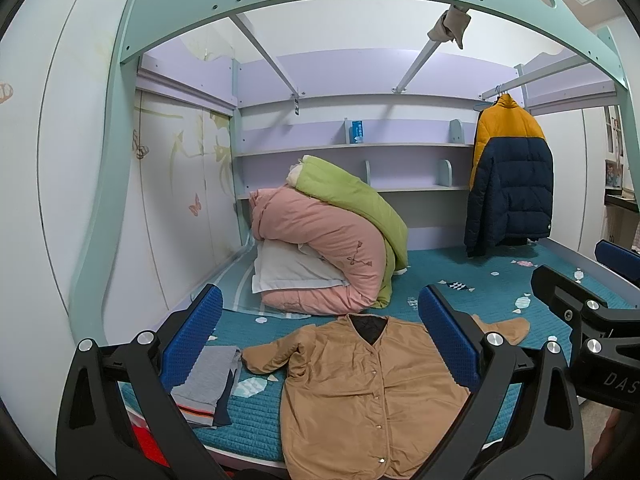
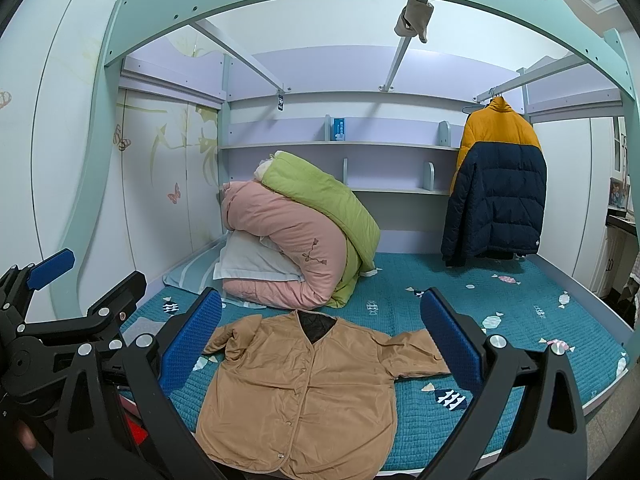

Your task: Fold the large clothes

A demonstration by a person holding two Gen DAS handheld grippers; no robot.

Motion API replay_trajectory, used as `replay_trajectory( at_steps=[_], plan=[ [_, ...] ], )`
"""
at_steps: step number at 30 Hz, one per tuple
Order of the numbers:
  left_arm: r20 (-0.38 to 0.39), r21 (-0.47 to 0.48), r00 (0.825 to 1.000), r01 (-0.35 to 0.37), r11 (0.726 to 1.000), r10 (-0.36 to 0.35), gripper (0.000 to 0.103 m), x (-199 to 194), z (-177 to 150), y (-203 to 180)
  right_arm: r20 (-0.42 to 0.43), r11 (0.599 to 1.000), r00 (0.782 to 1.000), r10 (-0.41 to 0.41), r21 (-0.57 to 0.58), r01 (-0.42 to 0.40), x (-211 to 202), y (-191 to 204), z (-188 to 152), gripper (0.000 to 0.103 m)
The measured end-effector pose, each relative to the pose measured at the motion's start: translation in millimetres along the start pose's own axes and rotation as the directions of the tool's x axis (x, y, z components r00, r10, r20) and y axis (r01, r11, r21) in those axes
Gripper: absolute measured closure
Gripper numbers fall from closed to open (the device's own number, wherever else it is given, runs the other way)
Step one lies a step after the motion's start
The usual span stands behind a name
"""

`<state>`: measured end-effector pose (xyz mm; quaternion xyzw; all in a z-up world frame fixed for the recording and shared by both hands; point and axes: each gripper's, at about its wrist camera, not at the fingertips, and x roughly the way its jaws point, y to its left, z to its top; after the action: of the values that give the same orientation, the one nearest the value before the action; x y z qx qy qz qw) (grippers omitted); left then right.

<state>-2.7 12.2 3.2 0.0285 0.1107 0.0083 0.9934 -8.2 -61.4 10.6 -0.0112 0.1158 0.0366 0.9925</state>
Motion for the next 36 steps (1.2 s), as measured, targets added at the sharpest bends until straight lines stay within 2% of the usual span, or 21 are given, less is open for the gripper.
replay_trajectory(
  at_steps=[13,36],
  plan=[
    [-0.002,0.005,1.0,-0.013,1.0,0.013,0.005,6,-1,15,-0.003,1.0,1.0,0.007,0.004,-0.007,3,6,5,0.007],
    [-0.006,0.016,1.0,-0.025,1.0,0.025,0.005,10,-7,15,-0.012,1.0,1.0,0.02,0.014,-0.02,10,7,-1,0.007]
  ],
)
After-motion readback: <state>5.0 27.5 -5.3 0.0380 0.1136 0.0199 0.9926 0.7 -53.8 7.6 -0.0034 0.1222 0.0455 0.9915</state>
